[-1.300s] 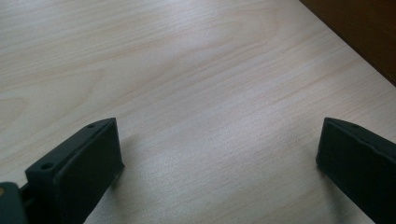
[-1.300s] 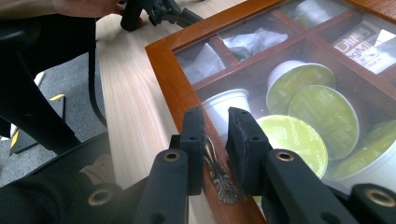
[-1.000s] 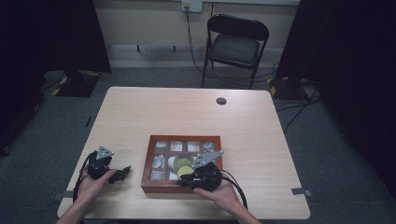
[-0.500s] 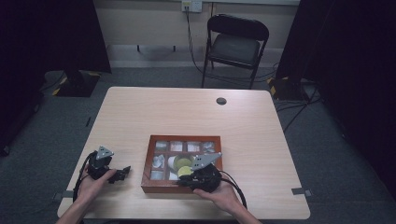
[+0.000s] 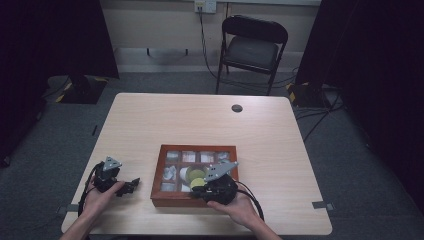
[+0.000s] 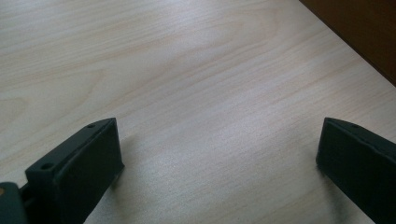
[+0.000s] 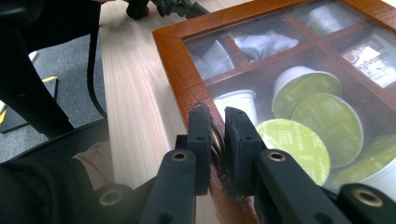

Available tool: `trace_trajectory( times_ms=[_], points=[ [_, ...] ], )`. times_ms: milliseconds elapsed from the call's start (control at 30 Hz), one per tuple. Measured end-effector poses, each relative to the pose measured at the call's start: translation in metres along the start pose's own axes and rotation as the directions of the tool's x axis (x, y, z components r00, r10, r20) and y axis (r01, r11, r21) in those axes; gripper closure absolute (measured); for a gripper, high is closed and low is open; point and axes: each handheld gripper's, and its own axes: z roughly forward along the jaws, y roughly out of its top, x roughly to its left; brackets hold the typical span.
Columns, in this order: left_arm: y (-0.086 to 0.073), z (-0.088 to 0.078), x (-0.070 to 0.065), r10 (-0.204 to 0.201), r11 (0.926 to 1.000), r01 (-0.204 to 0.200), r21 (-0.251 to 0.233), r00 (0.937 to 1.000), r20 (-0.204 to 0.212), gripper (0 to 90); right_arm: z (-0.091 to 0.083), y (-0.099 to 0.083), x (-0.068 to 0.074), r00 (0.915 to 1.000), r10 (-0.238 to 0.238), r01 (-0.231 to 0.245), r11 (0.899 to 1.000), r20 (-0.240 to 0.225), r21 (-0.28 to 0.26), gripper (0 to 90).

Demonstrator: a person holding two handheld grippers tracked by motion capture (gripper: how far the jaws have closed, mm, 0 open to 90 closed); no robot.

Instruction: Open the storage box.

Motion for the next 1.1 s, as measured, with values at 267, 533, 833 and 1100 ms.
trace_trajectory(
  times_ms=[267, 533, 833, 1100],
  points=[
    [0.000, 0.000, 0.000, -0.007, 1.0000, 0.007, -0.006, 1.0000, 0.000, 0.0, -0.004, 0.003, -0.001, 0.9998, 0.018, -0.018, 1.000, -0.009, -0.019, 81.1],
    [0.000, 0.000, 0.000, -0.006, 1.0000, 0.006, -0.005, 1.0000, 0.000, 0.0, -0.008, 0.006, -0.003, 0.9990, 0.040, -0.041, 0.998, -0.021, -0.039, 81.1],
    [0.000, 0.000, 0.000, 0.000, 1.0000, 0.000, 0.000, 1.0000, 0.000, 0.0, -0.011, 0.010, -0.004, 0.9988, 0.045, -0.046, 0.998, -0.021, -0.049, 81.1],
    [0.000, 0.000, 0.000, -0.005, 1.0000, 0.005, -0.004, 1.0000, 0.000, 0.0, -0.015, 0.013, -0.005, 0.9976, 0.064, -0.066, 0.996, -0.027, -0.068, 81.1]
  ],
)
